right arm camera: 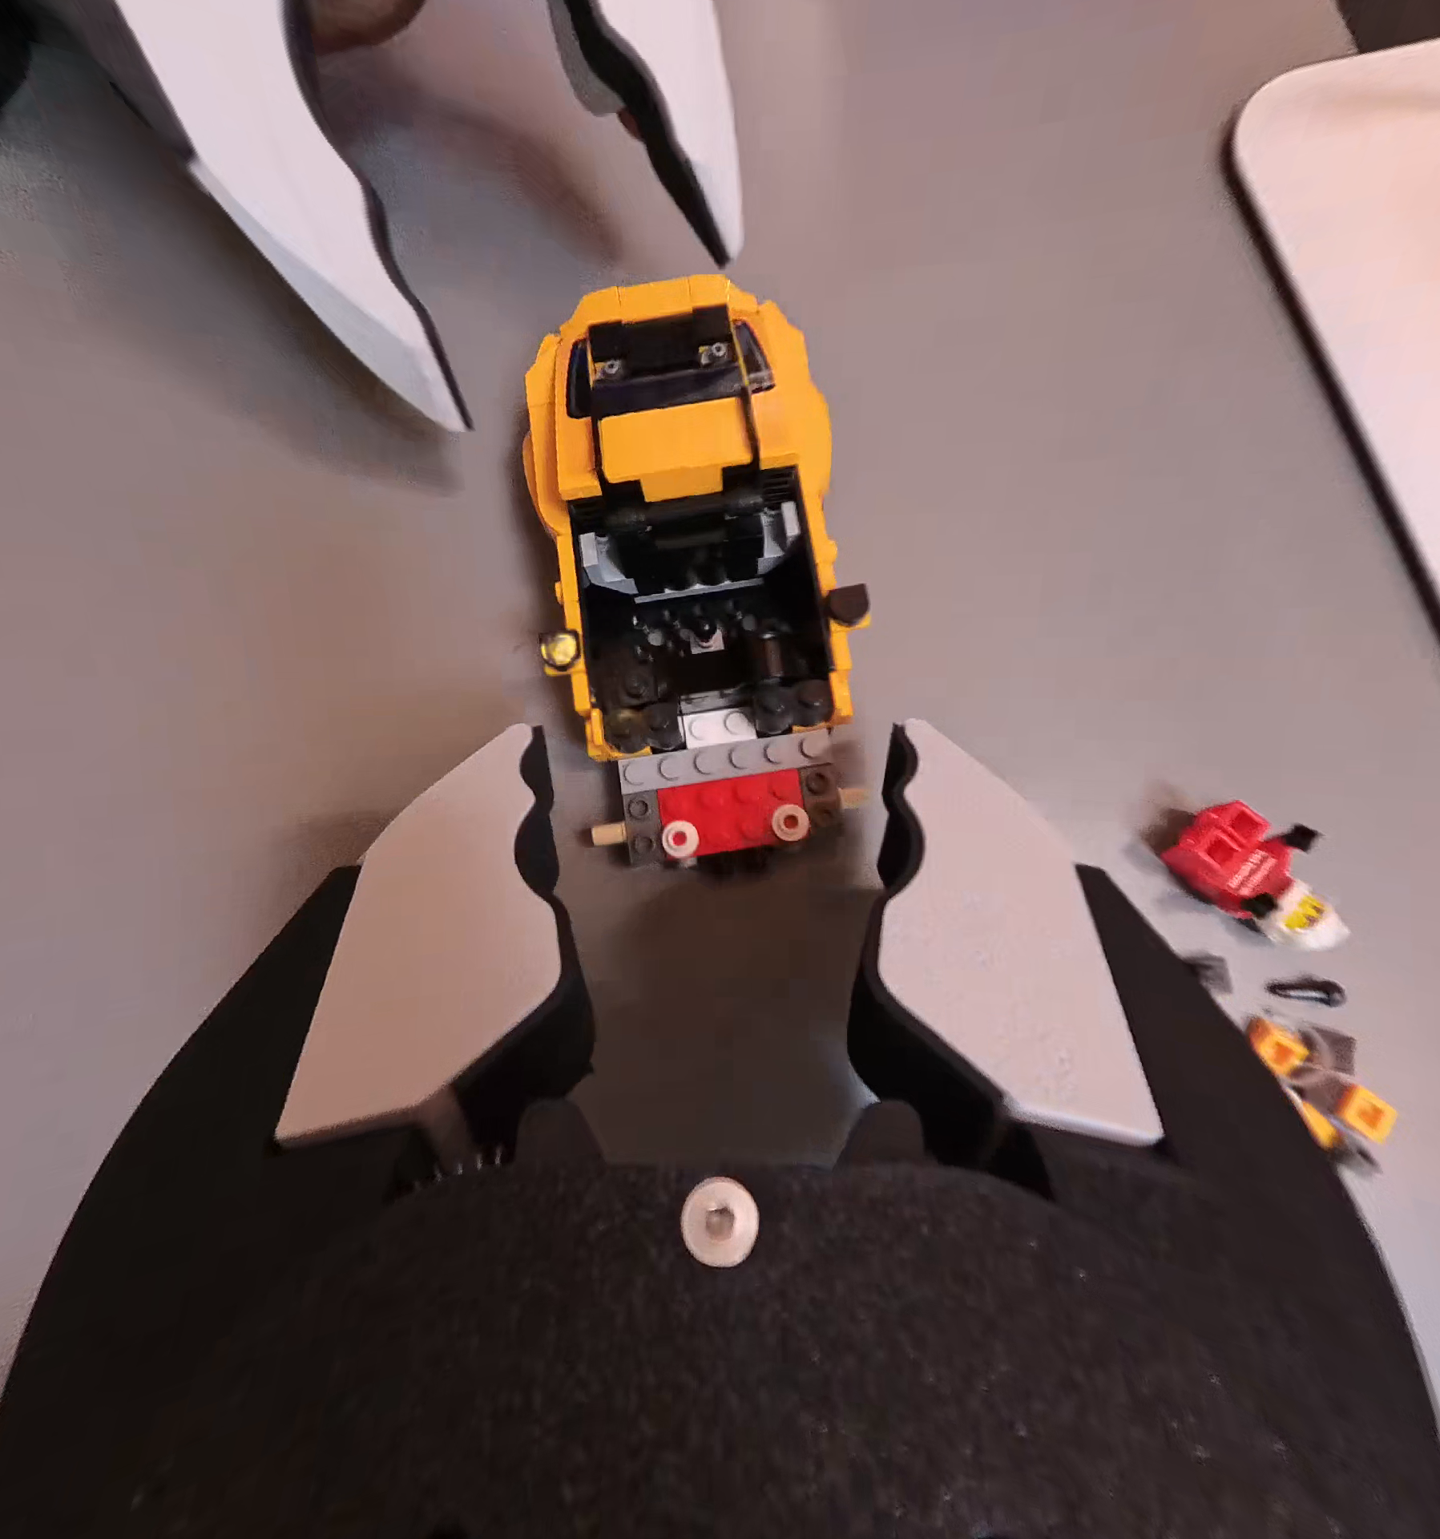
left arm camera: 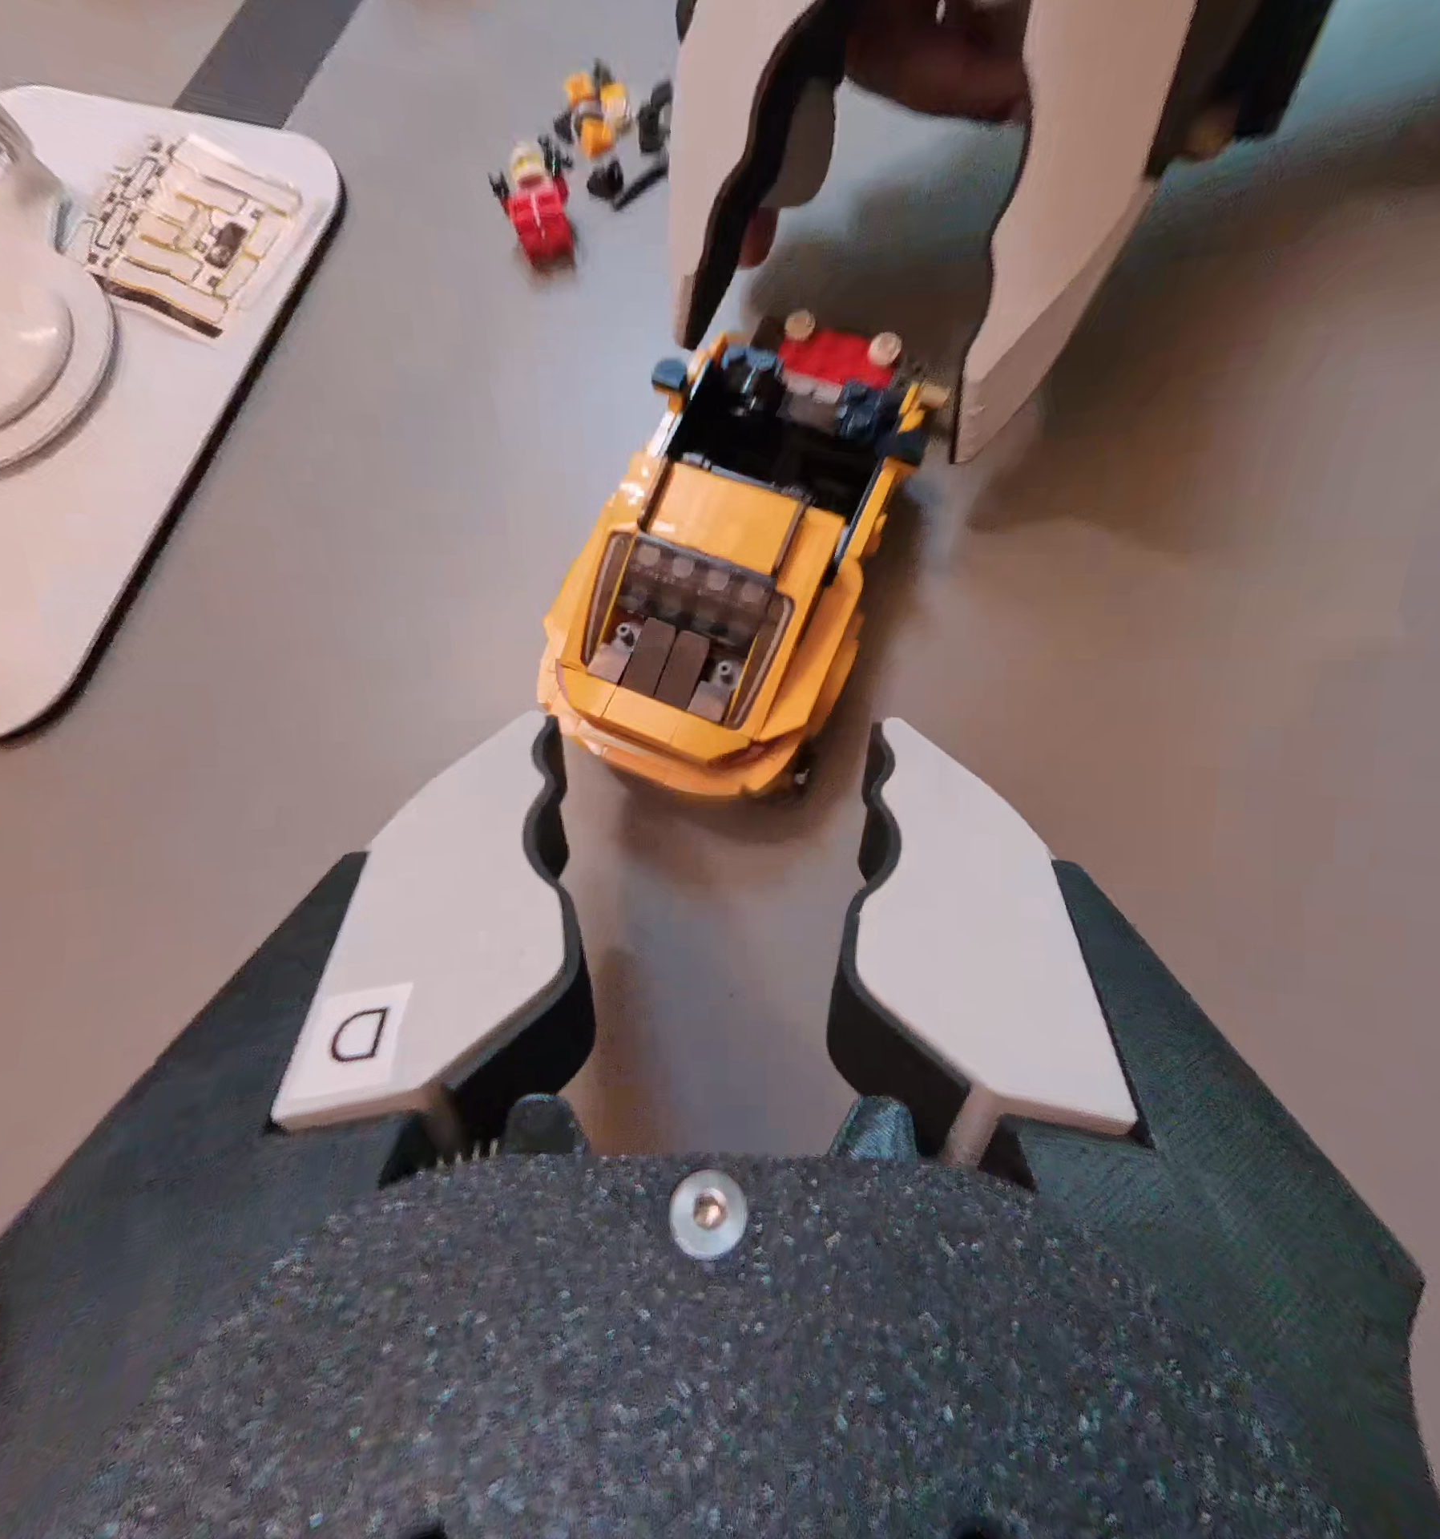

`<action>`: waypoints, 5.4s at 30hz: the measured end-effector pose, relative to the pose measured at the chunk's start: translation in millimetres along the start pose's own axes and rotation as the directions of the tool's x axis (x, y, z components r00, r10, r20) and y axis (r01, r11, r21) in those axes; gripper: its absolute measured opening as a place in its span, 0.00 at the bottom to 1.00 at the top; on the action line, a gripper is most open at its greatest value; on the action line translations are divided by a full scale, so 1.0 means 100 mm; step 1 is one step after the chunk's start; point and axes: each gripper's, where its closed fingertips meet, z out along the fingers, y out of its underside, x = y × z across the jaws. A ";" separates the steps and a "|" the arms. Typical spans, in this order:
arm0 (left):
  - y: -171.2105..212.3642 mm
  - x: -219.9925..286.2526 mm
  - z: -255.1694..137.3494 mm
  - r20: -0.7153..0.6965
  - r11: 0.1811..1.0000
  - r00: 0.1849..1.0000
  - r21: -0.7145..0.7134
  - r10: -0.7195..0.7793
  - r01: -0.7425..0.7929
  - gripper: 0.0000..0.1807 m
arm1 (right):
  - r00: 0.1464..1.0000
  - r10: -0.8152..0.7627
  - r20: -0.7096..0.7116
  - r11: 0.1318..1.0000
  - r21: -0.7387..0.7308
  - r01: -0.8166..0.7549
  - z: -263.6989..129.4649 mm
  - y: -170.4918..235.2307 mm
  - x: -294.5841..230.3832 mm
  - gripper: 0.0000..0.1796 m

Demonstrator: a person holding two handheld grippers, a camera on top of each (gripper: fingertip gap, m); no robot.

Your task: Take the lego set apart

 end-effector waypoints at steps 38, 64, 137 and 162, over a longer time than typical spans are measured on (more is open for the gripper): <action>-0.02 -0.21 -0.04 0.082 0.986 0.994 0.156 -0.073 0.059 0.16 | 0.961 0.166 -0.222 0.959 0.264 -0.105 -0.21 -0.31 -0.07 0.15; -0.37 0.14 -0.26 -0.032 0.961 0.999 0.277 0.009 0.000 0.04 | 0.971 0.205 -0.126 0.953 0.250 -0.169 -0.09 -0.18 -0.19 0.08; -0.84 -1.06 -0.93 0.324 0.808 0.888 0.584 -0.326 0.084 0.00 | 0.487 0.392 -0.780 0.813 0.542 0.214 -1.14 -1.77 1.95 0.00; -1.62 -2.52 -0.79 0.545 0.763 0.711 0.646 -0.445 -0.017 0.00 | 0.460 0.470 -0.753 0.803 0.581 0.131 -1.47 -0.79 1.19 0.00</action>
